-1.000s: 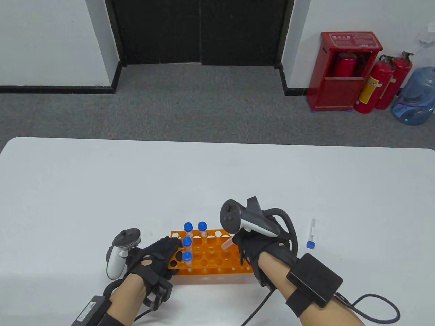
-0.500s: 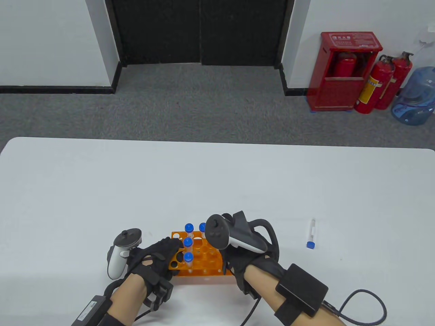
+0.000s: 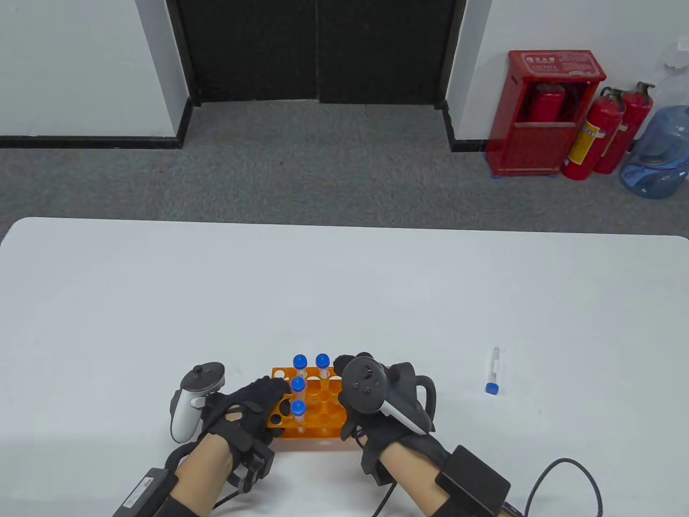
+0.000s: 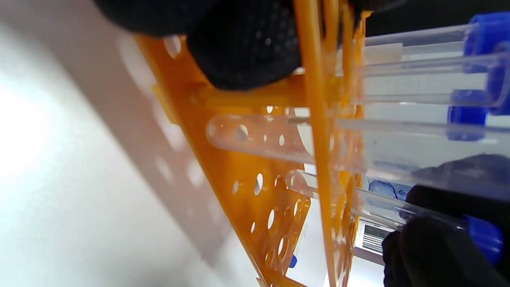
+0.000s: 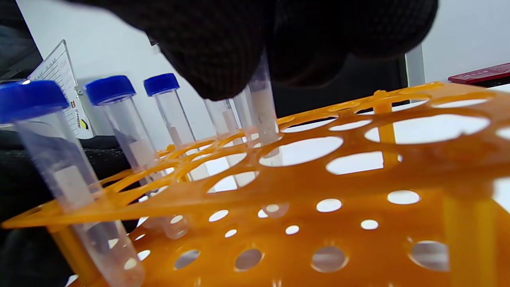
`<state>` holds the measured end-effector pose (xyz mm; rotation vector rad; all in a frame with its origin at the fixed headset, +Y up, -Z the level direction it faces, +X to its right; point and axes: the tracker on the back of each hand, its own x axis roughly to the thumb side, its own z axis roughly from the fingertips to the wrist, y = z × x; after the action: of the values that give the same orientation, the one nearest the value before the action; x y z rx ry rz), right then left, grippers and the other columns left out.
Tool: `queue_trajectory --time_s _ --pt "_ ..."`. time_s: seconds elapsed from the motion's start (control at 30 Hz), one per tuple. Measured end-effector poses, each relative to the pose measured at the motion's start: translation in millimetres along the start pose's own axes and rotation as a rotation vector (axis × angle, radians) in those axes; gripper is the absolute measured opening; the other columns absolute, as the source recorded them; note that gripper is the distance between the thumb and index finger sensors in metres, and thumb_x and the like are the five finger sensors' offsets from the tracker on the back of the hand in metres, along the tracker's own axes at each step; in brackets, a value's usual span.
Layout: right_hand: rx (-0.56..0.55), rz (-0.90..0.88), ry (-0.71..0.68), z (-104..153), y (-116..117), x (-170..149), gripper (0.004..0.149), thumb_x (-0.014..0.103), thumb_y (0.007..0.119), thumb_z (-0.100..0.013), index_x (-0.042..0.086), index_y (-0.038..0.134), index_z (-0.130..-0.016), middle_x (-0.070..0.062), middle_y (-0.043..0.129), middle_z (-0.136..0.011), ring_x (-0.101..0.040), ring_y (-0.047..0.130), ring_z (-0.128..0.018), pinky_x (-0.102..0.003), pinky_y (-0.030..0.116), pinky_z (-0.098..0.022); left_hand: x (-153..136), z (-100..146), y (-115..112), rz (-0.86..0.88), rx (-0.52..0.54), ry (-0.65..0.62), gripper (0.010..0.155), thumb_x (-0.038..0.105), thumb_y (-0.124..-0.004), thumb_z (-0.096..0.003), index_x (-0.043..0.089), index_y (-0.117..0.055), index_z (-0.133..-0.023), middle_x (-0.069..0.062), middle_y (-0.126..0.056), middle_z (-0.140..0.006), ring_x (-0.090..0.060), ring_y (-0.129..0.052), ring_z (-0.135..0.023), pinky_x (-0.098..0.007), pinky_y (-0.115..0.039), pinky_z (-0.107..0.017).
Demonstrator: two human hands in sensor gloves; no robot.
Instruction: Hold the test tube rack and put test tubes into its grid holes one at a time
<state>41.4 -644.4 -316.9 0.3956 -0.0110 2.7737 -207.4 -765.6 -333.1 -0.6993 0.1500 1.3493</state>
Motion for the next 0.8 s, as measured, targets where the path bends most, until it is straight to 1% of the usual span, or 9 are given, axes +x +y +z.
queue_trajectory --time_s 0.17,0.37,0.57,0.6,0.63,0.67,0.7,0.77,0.8 --pt "-0.011 -0.047 0.005 -0.8 3.5 -0.5 0.065 0.029 0.09 -0.036 0.017 0.062 -0.094 -0.01 0.08 -0.088 -0.023 0.096 -0.048 -0.046 0.085 -0.037 -0.2 -0.6 -0.2 -0.007 -0.003 -0.001 0.043 0.06 -0.062 -0.0433 0.043 -0.07 -0.082 0.025 -0.088 -0.062 0.002 -0.101 -0.031 -0.012 -0.093 -0.021" --pt "-0.038 -0.055 0.047 1.0 9.7 -5.8 0.063 0.031 0.091 -0.035 0.017 0.065 -0.091 -0.01 0.082 -0.086 -0.023 0.097 -0.046 -0.046 0.086 -0.036 -0.6 -1.2 -0.1 -0.013 -0.001 -0.002 0.043 0.06 -0.062 -0.0433 0.043 -0.07 -0.082 0.025 -0.088 -0.062 0.002 -0.101 -0.031 -0.012 -0.093 -0.021" --pt "-0.021 -0.078 0.063 2.1 12.6 -11.0 0.064 0.032 0.091 -0.036 0.017 0.064 -0.092 -0.01 0.081 -0.087 -0.024 0.098 -0.048 -0.046 0.085 -0.037 -2.0 -2.7 -0.1 -0.014 -0.003 0.007 0.043 0.06 -0.062 -0.0434 0.042 -0.07 -0.082 0.025 -0.088 -0.062 0.002 -0.101 -0.031 -0.012 -0.093 -0.021" --pt "0.0 -0.072 0.076 2.7 13.0 -11.3 0.07 0.034 0.091 -0.035 0.016 0.059 -0.096 -0.012 0.076 -0.093 -0.026 0.096 -0.054 -0.048 0.083 -0.04 -1.9 -2.8 -0.3 -0.016 -0.005 0.007 0.043 0.06 -0.062 -0.0433 0.043 -0.07 -0.082 0.025 -0.088 -0.062 0.002 -0.101 -0.031 -0.012 -0.093 -0.021" --pt "0.051 -0.062 0.097 3.6 11.9 -11.3 0.08 0.036 0.091 -0.035 0.015 0.049 -0.1 -0.014 0.065 -0.1 -0.03 0.09 -0.063 -0.05 0.079 -0.043 -1.9 -2.9 -0.4 -0.014 -0.007 0.006 0.043 0.06 -0.062 -0.0434 0.043 -0.07 -0.082 0.025 -0.088 -0.062 0.002 -0.101 -0.031 -0.012 -0.093 -0.021" --pt "0.101 -0.058 0.115 5.4 8.3 -12.2 0.092 0.038 0.09 -0.035 0.015 0.035 -0.105 -0.016 0.049 -0.108 -0.035 0.08 -0.073 -0.053 0.072 -0.048 -1.8 -2.9 -0.5 -0.014 -0.008 0.006 0.043 0.06 -0.062 -0.0433 0.043 -0.07 -0.082 0.025 -0.088 -0.062 0.002 -0.101 -0.031 -0.012 -0.093 -0.021" --pt "0.14 -0.078 0.125 7.3 2.0 -15.1 0.096 0.038 0.09 -0.036 0.015 0.027 -0.106 -0.017 0.037 -0.111 -0.038 0.071 -0.079 -0.055 0.067 -0.051 -1.8 -3.0 -0.4 -0.015 -0.007 0.005 0.043 0.06 -0.062 -0.0433 0.042 -0.07 -0.082 0.025 -0.088 -0.062 0.002 -0.101 -0.031 -0.012 -0.093 -0.021" --pt "0.201 -0.134 0.121 9.3 -13.2 -26.6 0.101 0.035 0.088 -0.038 0.017 0.014 -0.105 -0.017 0.016 -0.112 -0.04 0.054 -0.088 -0.058 0.057 -0.057 -1.9 -3.1 -0.2 -0.013 -0.005 0.004 0.043 0.06 -0.062 -0.0433 0.042 -0.07 -0.082 0.025 -0.088 -0.062 0.001 -0.101 -0.031 -0.012 -0.093 -0.021" --pt "0.195 -0.154 0.129 10.0 -19.2 -32.3 0.101 0.034 0.087 -0.039 0.018 0.012 -0.104 -0.016 0.013 -0.112 -0.04 0.05 -0.089 -0.059 0.055 -0.058 -2.0 -3.2 0.0 -0.01 -0.005 0.004 0.043 0.06 -0.062 -0.0434 0.042 -0.07 -0.082 0.025 -0.088 -0.062 0.002 -0.101 -0.031 -0.012 -0.093 -0.021"
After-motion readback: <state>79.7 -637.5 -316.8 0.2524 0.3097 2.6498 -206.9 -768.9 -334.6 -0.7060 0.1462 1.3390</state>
